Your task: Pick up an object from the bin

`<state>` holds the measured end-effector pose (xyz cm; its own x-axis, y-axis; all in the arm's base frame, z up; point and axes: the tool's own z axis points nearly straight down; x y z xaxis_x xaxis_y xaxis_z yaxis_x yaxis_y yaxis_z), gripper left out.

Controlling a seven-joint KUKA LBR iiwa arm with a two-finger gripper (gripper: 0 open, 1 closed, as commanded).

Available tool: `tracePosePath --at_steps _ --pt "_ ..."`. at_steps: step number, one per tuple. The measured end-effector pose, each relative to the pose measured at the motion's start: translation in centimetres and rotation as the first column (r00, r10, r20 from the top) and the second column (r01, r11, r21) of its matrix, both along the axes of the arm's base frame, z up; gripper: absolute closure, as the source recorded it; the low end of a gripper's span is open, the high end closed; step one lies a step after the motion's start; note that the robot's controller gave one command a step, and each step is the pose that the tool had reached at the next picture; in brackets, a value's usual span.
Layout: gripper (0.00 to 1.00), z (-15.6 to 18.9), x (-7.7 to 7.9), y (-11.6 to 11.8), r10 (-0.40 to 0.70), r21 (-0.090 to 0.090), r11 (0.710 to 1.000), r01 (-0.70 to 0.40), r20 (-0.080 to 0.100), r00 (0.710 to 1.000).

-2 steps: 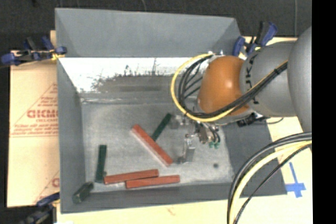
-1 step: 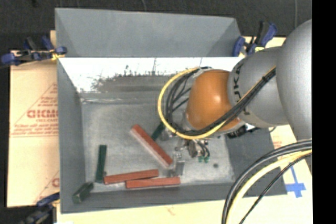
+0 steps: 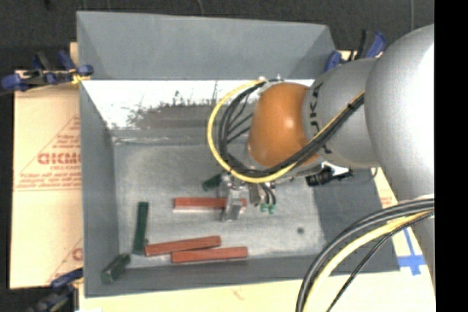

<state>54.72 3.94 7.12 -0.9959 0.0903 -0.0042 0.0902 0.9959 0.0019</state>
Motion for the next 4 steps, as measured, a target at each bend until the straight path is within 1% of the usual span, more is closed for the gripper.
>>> tracePosePath --at_steps 1,2,3,4 --pt "0.00 -0.1 -0.1 0.0 0.000 0.000 1.000 0.000 -0.002 1.000" --pt "1.00 0.0 0.0 0.0 0.000 0.000 1.000 0.000 0.000 1.000" --pt "1.00 0.0 0.0 0.0 0.000 0.000 1.000 0.000 0.000 1.000" --pt "1.00 5.0 -0.5 -0.3 0.010 -0.001 1.000 -0.010 -0.009 1.000"
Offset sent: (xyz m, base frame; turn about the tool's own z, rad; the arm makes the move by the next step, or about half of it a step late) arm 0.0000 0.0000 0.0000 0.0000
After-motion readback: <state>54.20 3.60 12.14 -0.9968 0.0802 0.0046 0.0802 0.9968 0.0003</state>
